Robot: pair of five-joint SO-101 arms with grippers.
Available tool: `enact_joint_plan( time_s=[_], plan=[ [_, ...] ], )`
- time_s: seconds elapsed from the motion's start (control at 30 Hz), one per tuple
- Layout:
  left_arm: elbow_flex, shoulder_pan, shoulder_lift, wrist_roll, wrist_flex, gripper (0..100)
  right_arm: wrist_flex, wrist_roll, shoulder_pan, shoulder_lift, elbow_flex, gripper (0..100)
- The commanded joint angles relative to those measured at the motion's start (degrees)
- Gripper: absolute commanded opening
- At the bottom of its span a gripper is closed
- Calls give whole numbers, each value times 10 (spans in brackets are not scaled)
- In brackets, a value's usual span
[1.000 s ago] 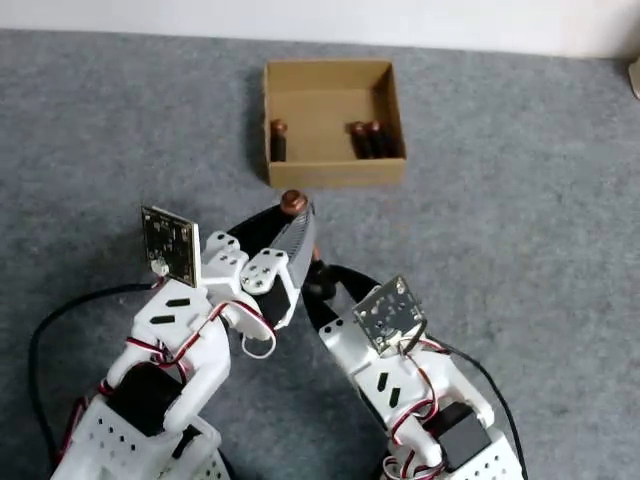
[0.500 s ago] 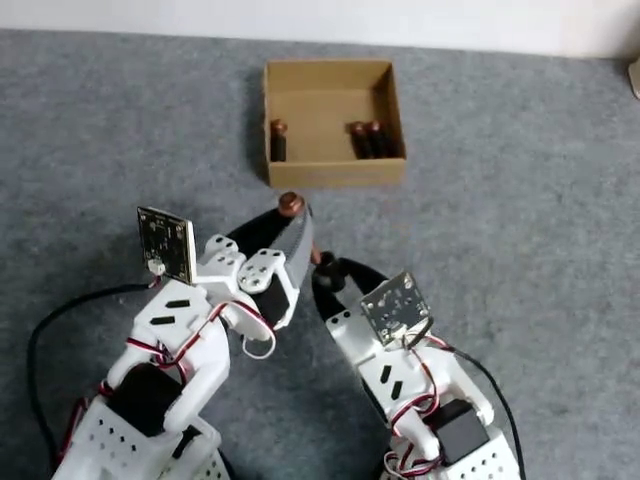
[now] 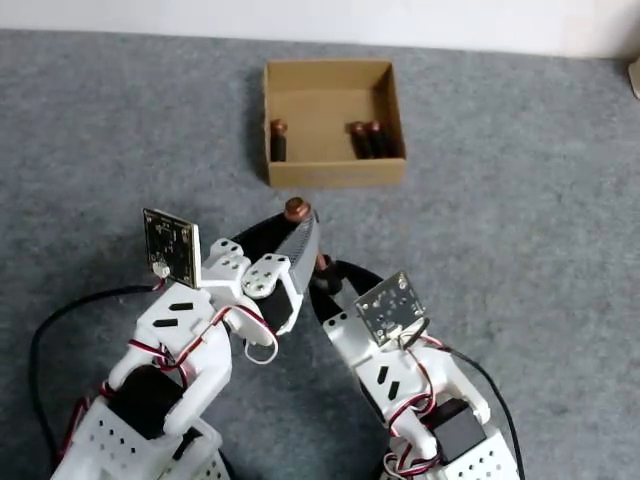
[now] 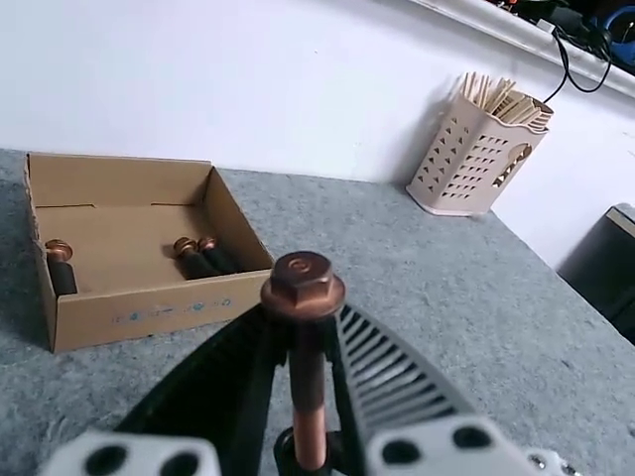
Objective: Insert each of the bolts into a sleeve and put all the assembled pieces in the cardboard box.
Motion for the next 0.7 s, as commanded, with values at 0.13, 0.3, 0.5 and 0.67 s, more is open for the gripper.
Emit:
enact_joint_plan(
  time_s=[0.13, 0.3, 0.5, 0.67],
  plan=[
    [0, 12, 3, 4, -2, 6, 10, 3, -11, -26, -13, 5],
    [24, 15, 3, 5, -3, 6, 32, 3, -9, -23, -14, 5],
    [27, 15, 4, 5, -3, 6, 32, 3, -9, -23, -14, 5],
    [28, 15, 4, 5, 2, 6, 32, 6, -12, -23, -14, 5]
  ],
)
